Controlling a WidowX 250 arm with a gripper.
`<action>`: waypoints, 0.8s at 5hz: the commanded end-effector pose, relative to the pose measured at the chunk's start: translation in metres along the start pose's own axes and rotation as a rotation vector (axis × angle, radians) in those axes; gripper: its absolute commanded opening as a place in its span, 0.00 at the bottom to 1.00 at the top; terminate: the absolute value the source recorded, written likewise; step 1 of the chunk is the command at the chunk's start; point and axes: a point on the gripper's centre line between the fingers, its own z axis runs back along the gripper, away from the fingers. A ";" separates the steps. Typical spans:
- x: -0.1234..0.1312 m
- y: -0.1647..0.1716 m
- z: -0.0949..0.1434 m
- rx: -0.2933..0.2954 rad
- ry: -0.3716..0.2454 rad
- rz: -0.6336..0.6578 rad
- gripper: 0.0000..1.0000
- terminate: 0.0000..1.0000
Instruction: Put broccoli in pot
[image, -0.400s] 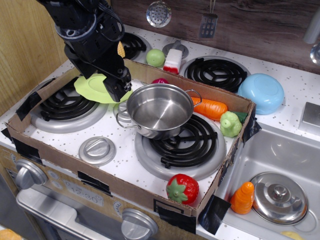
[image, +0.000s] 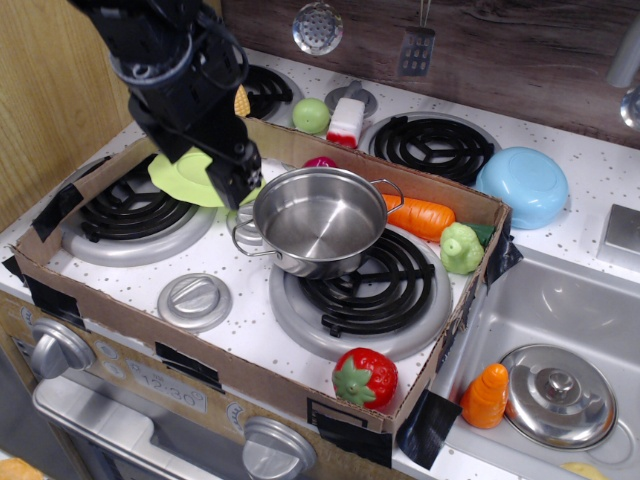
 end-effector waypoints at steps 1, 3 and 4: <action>0.025 -0.019 0.018 -0.071 -0.025 0.035 1.00 0.00; 0.045 -0.071 0.028 -0.128 -0.082 0.082 1.00 0.00; 0.053 -0.096 0.016 -0.142 -0.062 0.092 1.00 0.00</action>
